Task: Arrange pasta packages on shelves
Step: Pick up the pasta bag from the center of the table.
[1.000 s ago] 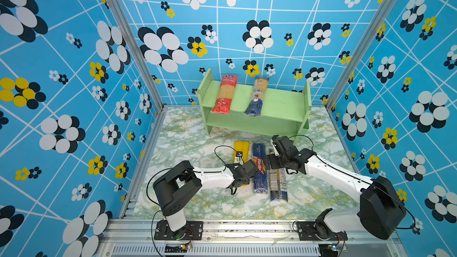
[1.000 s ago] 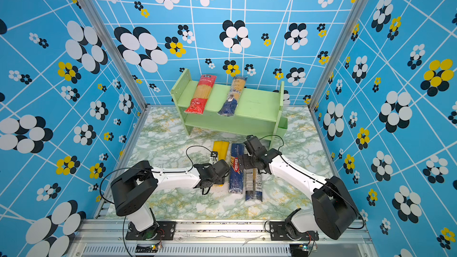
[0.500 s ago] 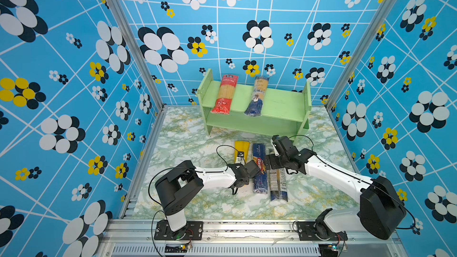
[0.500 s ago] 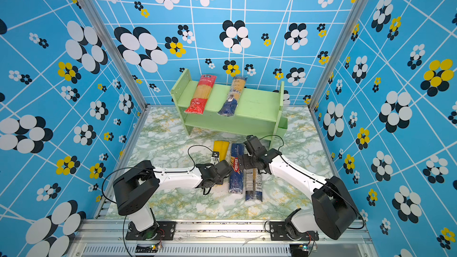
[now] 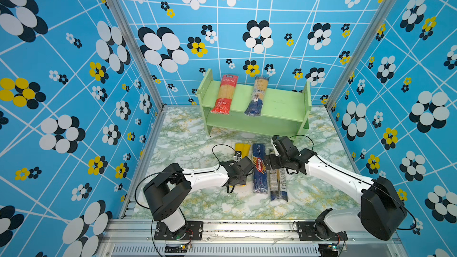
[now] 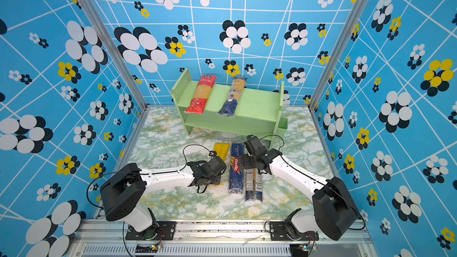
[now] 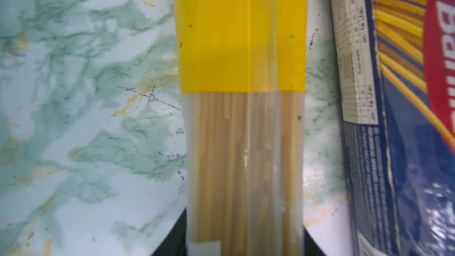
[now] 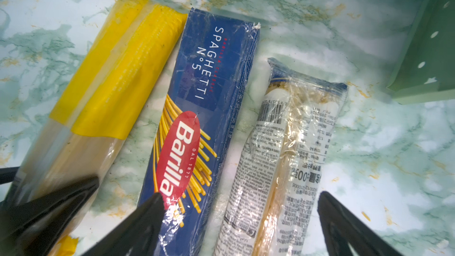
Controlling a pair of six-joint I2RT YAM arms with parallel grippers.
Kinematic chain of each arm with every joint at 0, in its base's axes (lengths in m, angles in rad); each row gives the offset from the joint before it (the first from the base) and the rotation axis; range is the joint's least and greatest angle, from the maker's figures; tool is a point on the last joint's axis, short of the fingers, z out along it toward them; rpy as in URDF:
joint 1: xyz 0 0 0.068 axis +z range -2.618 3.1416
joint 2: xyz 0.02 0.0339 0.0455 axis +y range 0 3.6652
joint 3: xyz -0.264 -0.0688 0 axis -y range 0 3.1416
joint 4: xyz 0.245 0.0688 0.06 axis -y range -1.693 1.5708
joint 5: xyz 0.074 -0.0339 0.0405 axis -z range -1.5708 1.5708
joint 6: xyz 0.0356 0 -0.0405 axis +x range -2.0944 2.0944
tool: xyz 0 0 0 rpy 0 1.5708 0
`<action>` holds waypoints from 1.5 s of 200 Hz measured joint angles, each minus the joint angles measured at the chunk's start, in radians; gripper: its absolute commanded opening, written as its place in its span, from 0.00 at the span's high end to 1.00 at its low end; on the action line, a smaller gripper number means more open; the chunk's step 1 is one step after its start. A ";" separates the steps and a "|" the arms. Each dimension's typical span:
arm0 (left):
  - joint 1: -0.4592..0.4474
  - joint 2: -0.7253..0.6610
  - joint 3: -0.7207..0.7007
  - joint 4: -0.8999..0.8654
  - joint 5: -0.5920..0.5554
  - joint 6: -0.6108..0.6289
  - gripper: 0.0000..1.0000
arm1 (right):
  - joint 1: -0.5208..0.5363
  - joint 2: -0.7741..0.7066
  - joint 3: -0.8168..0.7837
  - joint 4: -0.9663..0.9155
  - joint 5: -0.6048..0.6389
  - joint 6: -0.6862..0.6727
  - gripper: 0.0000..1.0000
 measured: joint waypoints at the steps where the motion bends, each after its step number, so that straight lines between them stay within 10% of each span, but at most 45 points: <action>1: 0.001 -0.005 0.000 -0.003 0.005 0.000 1.00 | 0.000 0.000 0.000 0.000 0.001 0.000 0.01; 179: 0.185 -0.489 -0.105 -0.150 0.290 0.053 1.00 | 0.000 0.005 0.000 -0.046 0.024 0.000 0.01; 300: 0.194 -0.668 0.070 -0.215 0.507 0.050 1.00 | 0.000 0.098 0.000 -0.046 0.019 -0.001 0.01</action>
